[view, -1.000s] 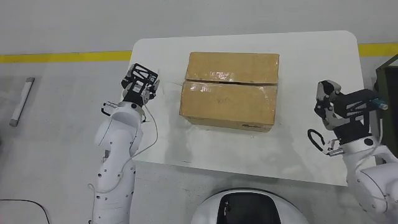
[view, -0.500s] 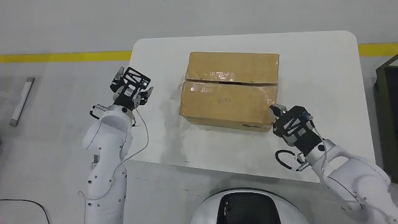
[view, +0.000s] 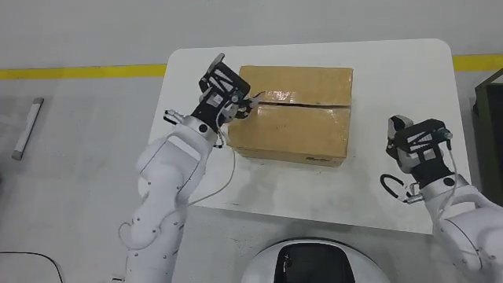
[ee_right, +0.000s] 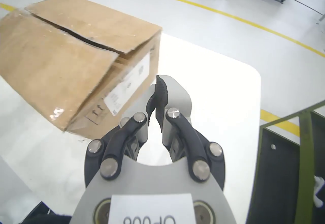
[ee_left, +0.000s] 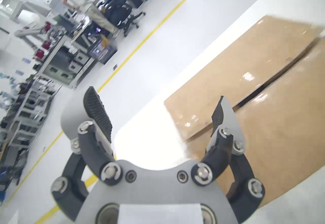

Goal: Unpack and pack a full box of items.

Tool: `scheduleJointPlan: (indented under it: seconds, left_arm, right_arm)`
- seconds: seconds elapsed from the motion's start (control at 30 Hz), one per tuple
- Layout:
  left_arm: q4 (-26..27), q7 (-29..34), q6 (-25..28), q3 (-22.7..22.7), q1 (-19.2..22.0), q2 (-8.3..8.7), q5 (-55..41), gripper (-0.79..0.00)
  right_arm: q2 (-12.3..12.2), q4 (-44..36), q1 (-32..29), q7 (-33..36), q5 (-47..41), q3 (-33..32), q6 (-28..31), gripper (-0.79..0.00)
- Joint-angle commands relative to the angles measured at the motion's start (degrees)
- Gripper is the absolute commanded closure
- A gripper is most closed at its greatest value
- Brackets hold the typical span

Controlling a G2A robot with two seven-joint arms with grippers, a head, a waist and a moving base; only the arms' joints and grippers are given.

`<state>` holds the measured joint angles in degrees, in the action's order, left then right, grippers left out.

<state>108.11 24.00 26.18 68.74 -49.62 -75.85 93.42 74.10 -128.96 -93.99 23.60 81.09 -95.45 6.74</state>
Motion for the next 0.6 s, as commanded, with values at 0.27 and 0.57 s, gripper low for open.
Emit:
scheduleJointPlan:
  seconds: [0.27,0.57]
  left_arm:
    - [-7.2,-2.02,4.65,-14.98,5.27,-1.75,3.99,-0.785]
    - [-14.13,-6.03,2.33,-16.31,7.48,-1.92,12.41,-0.785]
  right_arm:
    - [-0.06,-2.15,-5.93,-1.38,-0.59,-5.21,-1.85,0.0]
    - [-0.06,-3.19,-8.71,-2.53,-0.35,-6.33,-1.94,0.0]
